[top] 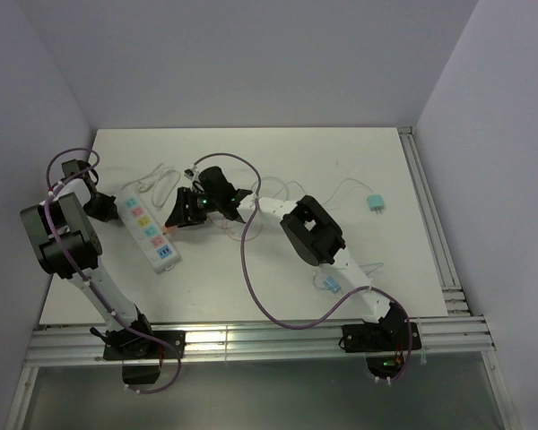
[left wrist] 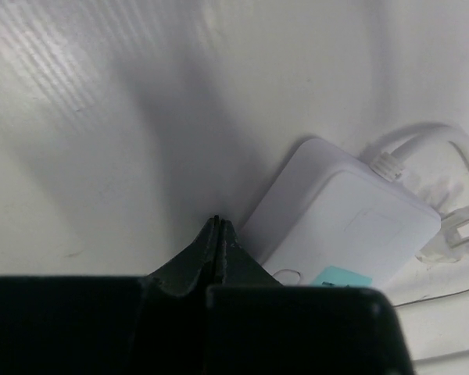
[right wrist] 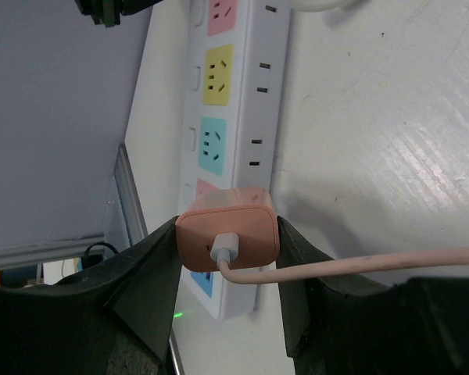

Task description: Insert the plug

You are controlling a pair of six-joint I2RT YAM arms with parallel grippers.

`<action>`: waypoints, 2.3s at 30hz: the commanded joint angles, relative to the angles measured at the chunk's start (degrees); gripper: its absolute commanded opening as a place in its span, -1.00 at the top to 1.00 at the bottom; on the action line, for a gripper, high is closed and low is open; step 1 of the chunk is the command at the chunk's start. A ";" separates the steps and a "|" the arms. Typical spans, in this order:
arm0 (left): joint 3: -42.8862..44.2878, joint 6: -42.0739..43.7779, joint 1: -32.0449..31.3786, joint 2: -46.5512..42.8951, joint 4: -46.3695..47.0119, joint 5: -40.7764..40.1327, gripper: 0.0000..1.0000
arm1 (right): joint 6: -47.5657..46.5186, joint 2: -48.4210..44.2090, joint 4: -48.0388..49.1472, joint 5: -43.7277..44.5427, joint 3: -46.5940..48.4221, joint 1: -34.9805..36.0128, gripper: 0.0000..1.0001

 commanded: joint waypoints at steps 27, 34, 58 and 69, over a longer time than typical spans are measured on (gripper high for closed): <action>-5.16 7.07 -16.12 -4.85 3.29 14.65 0.99 | -19.39 -18.94 1.52 0.12 -17.73 7.62 1.00; -9.12 8.83 -17.53 -7.85 4.08 17.55 0.99 | -44.17 -21.59 -17.45 11.55 -5.45 -0.03 1.00; -14.48 3.82 -18.06 -21.73 5.66 11.49 0.13 | -71.09 -5.07 -27.22 18.06 14.69 0.40 1.00; -17.03 5.05 -15.16 -22.17 6.27 14.21 0.15 | -74.08 -2.96 -28.89 20.60 17.50 0.84 1.00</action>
